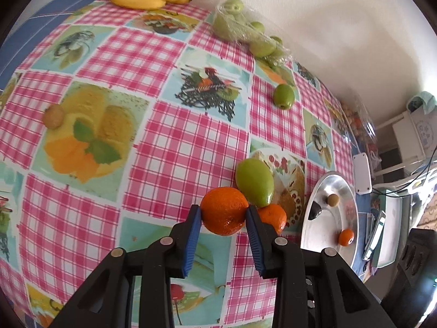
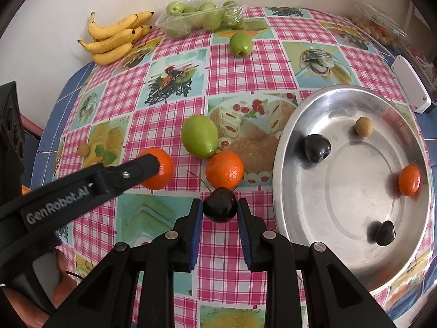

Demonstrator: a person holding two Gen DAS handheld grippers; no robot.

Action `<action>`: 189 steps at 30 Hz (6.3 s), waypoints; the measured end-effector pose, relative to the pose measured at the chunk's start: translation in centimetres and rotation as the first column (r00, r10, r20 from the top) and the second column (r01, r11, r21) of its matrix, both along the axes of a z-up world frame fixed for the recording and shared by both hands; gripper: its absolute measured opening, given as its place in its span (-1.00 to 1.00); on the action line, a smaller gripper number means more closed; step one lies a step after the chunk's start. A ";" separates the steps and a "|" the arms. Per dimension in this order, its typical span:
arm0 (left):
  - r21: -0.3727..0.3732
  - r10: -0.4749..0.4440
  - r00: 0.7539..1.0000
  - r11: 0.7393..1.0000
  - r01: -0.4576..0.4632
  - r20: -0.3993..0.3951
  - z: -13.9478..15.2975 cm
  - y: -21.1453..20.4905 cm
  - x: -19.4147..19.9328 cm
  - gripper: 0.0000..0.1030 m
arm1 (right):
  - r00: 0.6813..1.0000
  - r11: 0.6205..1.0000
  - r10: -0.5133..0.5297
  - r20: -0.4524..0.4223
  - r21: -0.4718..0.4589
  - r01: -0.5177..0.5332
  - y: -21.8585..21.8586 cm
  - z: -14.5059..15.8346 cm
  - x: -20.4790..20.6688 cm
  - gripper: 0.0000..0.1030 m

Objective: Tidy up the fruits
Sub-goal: 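Grasp the dark plum with the right tool while the left tool grasps a tangerine, then carry both fruits over the steel bowl and open the left tool to drop the tangerine, then open the right tool to drop the dark plum into the bowl, then withdraw both open tools from the bowl toward the remaining fruit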

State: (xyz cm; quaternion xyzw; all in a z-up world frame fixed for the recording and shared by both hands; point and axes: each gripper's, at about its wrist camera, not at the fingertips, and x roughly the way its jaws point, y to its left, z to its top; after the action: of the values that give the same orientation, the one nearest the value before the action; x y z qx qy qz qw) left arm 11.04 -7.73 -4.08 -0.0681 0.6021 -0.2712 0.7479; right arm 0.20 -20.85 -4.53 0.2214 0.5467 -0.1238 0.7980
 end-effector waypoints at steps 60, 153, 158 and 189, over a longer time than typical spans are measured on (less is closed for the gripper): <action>0.113 -0.333 0.939 0.940 0.323 0.089 1.0 -12.6 -10.8 -0.30 | 0.944 0.943 -0.330 -0.021 0.042 0.331 -14.0 -0.2 -10.1 -0.48; 0.335 -0.091 0.988 0.941 0.045 0.122 -1.4 -5.9 -5.2 1.00 | 0.952 0.952 -0.303 -0.037 -0.062 0.301 -12.8 -0.1 -9.3 0.96; 0.335 -0.105 0.986 0.941 0.056 0.130 -1.1 -5.8 -5.0 1.00 | 0.951 0.951 -0.305 -0.040 -0.059 0.303 -12.8 -0.1 -9.2 0.96; 0.307 0.064 0.986 0.945 -0.109 0.153 0.7 3.2 1.0 1.00 | 0.988 0.983 -0.155 0.020 -0.095 0.156 -4.9 1.0 -2.7 0.96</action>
State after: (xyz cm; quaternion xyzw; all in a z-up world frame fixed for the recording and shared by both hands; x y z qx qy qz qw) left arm 12.01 -4.58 -3.35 0.0448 0.5797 -0.1426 0.8010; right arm -2.51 -25.79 -3.54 0.2254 0.5163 -0.2107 0.7989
